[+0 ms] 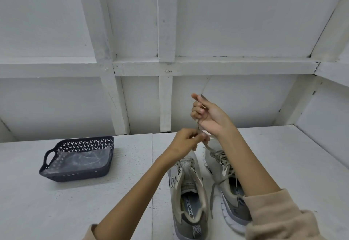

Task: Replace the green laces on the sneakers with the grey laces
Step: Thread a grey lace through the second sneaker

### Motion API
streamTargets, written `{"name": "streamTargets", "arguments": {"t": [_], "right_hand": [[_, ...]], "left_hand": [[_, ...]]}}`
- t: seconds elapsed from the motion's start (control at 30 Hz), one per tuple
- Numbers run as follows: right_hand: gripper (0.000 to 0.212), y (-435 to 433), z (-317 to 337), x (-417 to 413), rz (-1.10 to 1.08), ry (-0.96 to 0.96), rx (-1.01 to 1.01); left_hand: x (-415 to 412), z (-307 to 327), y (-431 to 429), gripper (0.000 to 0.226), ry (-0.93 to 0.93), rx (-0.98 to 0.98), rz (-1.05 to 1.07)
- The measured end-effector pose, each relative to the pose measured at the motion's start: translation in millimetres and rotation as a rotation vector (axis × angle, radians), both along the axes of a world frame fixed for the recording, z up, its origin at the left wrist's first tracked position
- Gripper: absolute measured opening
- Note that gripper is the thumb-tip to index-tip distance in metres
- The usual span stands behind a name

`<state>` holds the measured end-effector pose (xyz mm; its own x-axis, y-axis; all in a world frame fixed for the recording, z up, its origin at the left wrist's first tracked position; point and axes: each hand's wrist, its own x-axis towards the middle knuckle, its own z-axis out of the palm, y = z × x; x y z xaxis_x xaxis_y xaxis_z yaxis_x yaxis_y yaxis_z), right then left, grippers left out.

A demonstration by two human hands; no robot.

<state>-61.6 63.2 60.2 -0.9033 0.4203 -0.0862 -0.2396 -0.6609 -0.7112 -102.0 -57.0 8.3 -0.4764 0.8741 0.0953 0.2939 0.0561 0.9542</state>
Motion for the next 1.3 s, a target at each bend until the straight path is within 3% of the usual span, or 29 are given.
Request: {"name": "streamTargets", "arguments": {"t": [0.07,0.17,0.23,0.37,0.53,0.63,0.73,0.87,0.93,1.13,1.3], "right_hand": [[0.022,10.8,-3.9,1.3,-0.014,-0.074,0.152],[0.028,24.0,-20.6,8.3,-0.072,-0.394,0.639],[0.035,26.9,-34.2,15.4,-0.111,-0.486,0.842],[0.028,13.7,-45.4,36.0,-0.100,-0.398,0.877],[0.030,-5.4,-66.4,34.6,0.197,-0.460,1.071],[0.018,-10.5,-85.1,25.1,0.113,-0.509,1.155],[0.005,-13.0,-95.4,17.3,-0.096,-0.538,0.961],[0.029,-19.3,-90.1,13.8,-0.023,-0.280,0.177],[0.032,-20.5,-87.1,12.0,0.019,-0.153,-0.077],[0.004,-25.5,-77.5,0.2,-0.135,-0.134,-0.376],[0.005,-26.6,-85.4,3.8,-0.207,-0.207,-0.366]], "left_hand": [[-3.9,1.7,-6.7,0.024,-0.191,0.040,0.017],[-16.3,6.6,-16.0,0.021,-0.527,0.170,0.060],[-25.0,9.7,-20.5,0.020,-0.653,0.229,0.104],[-34.0,10.5,-25.9,0.019,-0.803,0.293,0.163],[-35.3,11.7,-25.2,0.019,-0.922,0.350,0.151],[-36.2,13.6,-25.3,0.019,-0.944,0.355,0.151],[-39.4,14.1,-27.0,0.019,-0.989,0.368,0.161],[-42.3,11.8,-30.5,0.019,-1.029,0.374,0.180],[-42.6,9.6,-31.7,0.019,-1.036,0.371,0.184],[-41.3,1.6,-35.1,0.018,-1.066,0.345,0.201],[-47.7,-10.8,-39.6,0.018,-1.026,0.347,0.276]]}}
